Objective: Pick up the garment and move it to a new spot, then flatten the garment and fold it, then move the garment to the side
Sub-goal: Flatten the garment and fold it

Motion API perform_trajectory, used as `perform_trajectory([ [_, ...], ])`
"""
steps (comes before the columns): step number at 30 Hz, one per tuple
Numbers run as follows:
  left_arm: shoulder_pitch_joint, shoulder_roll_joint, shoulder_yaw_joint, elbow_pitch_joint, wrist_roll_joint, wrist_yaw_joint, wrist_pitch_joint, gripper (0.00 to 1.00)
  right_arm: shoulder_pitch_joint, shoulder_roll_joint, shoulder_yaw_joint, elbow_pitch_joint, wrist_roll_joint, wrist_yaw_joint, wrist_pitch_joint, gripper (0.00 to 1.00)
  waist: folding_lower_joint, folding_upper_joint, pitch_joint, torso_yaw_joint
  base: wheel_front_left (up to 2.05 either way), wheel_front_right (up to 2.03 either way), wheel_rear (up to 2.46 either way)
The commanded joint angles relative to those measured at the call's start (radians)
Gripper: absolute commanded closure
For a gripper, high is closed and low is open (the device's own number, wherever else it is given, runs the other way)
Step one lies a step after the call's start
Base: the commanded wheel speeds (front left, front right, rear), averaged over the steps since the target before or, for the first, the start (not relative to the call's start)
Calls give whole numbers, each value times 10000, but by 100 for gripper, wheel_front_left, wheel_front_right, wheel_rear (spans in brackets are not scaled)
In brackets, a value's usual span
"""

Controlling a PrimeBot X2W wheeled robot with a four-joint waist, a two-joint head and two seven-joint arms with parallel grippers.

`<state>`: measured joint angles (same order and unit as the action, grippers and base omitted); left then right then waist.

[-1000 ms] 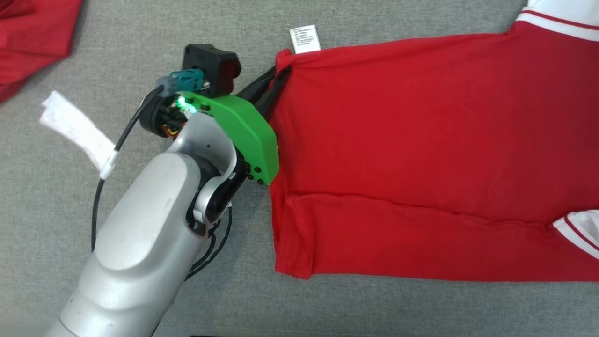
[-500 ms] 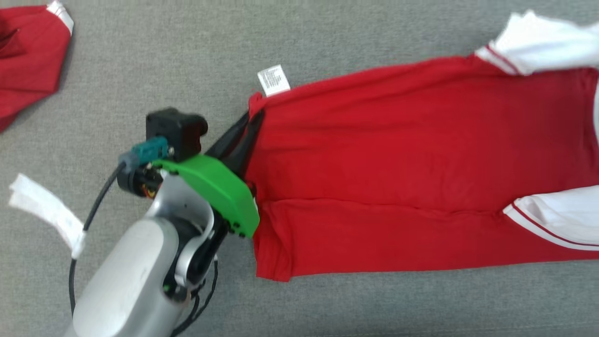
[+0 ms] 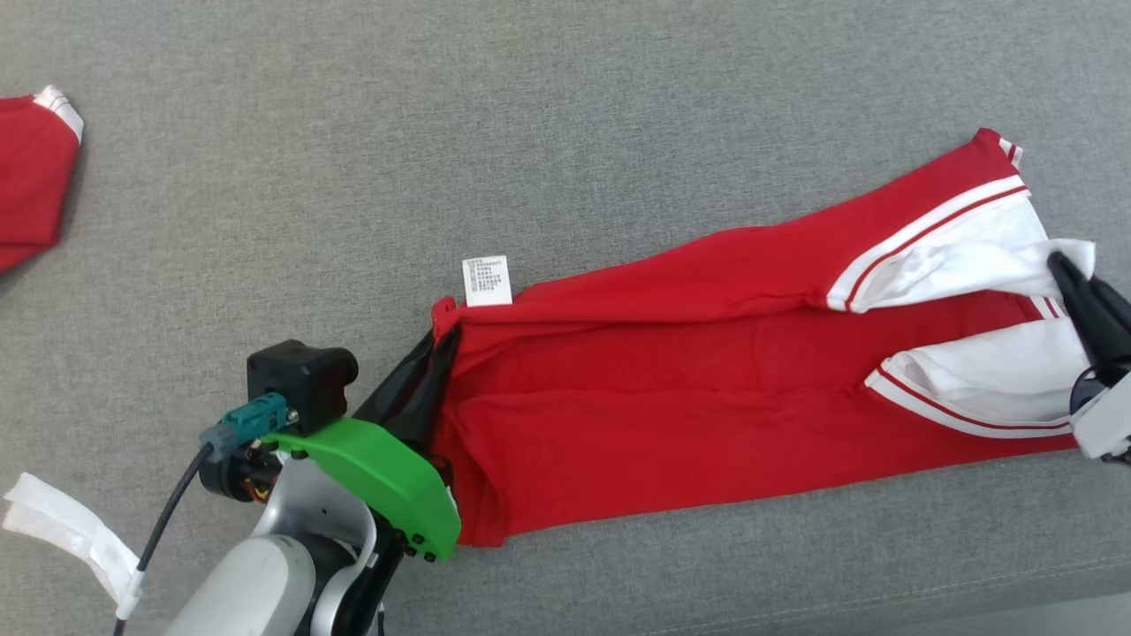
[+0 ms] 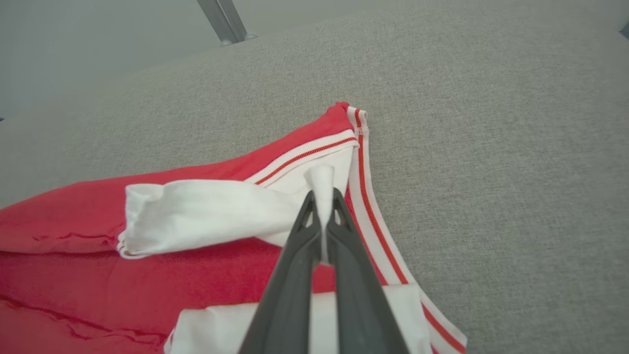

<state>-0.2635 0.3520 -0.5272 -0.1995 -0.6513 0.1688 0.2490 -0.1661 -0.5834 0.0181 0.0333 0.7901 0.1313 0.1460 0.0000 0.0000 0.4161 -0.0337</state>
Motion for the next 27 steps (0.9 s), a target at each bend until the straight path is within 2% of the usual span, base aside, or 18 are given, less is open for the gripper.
perform_trajectory([
  [1,169,46,-35,-69,-98,15,3,100,167,53,12,-77,-75,-11,110,100,0,0,-37,-47,0,0,0],
  [5,263,44,-58,-83,-54,49,-79,100,298,251,-223,-198,-138,-9,173,100,0,0,-73,-11,0,0,0],
  [7,297,94,-98,-31,98,29,-175,65,406,349,-397,-183,-161,-9,182,100,0,0,-104,-18,0,0,0],
  [8,343,89,-131,23,130,26,-244,9,445,433,-562,-115,-256,-11,168,100,0,0,-124,-25,0,0,0],
  [9,387,131,-186,86,202,30,-252,0,483,524,-626,-72,-287,-11,218,79,0,0,-148,-32,0,0,0],
  [10,423,252,-291,177,362,-6,-260,0,597,610,-612,-50,-306,-8,373,0,0,0,-183,-40,0,0,0],
  [14,758,413,-585,497,839,-12,-633,0,936,710,-749,144,-646,-9,907,0,0,0,-297,-86,0,0,0],
  [16,959,439,-528,600,1124,164,-1198,0,971,839,-980,248,-915,-9,1039,0,0,0,-381,-123,0,0,0],
  [21,1703,77,-74,888,1830,977,-3400,0,342,1373,-1886,550,-1445,-8,1280,0,0,0,-410,-143,0,0,0],
  [23,1852,-153,92,1058,1938,1159,-4231,0,49,1612,-1901,813,-1700,-8,1536,0,0,0,-413,-82,0,0,0],
  [27,2022,-653,195,1622,2103,1154,-4986,0,-434,1775,-1741,1605,-2266,-8,2098,0,0,0,-408,174,0,0,0],
])
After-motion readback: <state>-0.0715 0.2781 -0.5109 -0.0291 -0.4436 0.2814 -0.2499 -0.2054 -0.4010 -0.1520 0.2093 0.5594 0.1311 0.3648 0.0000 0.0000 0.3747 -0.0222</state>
